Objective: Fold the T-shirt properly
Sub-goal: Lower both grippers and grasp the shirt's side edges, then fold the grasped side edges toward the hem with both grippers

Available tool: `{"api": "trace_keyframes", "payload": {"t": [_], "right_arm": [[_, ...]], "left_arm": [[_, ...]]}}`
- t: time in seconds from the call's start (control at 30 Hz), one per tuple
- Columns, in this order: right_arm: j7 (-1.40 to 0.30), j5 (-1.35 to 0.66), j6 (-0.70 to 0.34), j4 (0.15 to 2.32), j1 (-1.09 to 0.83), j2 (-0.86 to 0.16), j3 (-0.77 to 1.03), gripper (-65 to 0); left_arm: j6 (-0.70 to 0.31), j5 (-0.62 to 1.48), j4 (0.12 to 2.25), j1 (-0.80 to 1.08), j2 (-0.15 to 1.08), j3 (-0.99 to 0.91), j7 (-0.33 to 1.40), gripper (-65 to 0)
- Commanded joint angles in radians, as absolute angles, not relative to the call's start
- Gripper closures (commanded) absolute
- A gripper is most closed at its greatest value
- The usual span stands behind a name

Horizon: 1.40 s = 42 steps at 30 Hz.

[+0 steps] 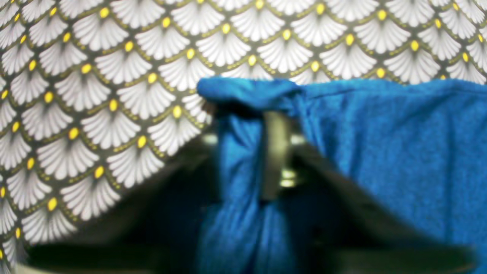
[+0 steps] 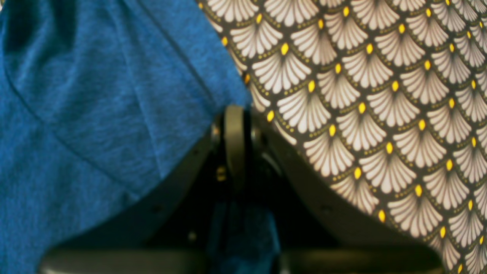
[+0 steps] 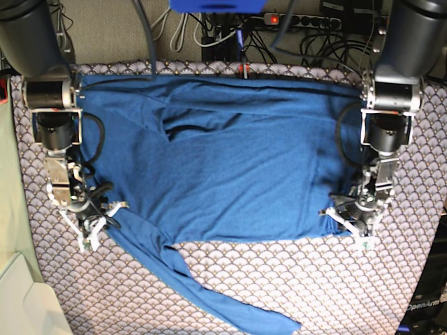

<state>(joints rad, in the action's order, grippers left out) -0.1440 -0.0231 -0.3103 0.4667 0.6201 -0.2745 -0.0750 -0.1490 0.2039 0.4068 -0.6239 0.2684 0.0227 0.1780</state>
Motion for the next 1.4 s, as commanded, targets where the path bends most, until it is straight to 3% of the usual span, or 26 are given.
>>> {"api": "trace_keyframes", "payload": {"t": [0.0, 0.37, 0.8, 1.07, 1.37], "right_arm": [[-0.176, -0.005, -0.298, 0.472, 0.636, -0.288, -0.074, -1.4], [-0.179, -0.005, -0.298, 0.549, 0.605, -0.288, -0.073, -1.4], [-0.26, -0.005, -0.3, 1.013, 0.389, -0.289, -0.01, -1.5], [-0.318, -0.005, -0.305, 1.234, 0.28, -0.292, 0.073, -1.5], [-0.32, -0.001, -0.305, 1.469, 0.091, -0.294, 0.074, -1.5]], "left_arm": [[-0.14, 0.199, 0.417, -0.642, 0.272, 0.022, 0.188, -0.6], [-0.139, 0.202, 0.542, -0.607, 0.275, 0.019, 0.231, -0.5], [-0.134, 0.337, 0.998, -0.427, 0.354, 0.012, 0.458, -0.5], [-0.14, 0.377, 1.129, -0.34, 0.371, -0.159, 0.533, -0.5], [-0.14, 0.377, 1.257, -0.248, 0.372, -0.177, 0.542, -0.5]]}}
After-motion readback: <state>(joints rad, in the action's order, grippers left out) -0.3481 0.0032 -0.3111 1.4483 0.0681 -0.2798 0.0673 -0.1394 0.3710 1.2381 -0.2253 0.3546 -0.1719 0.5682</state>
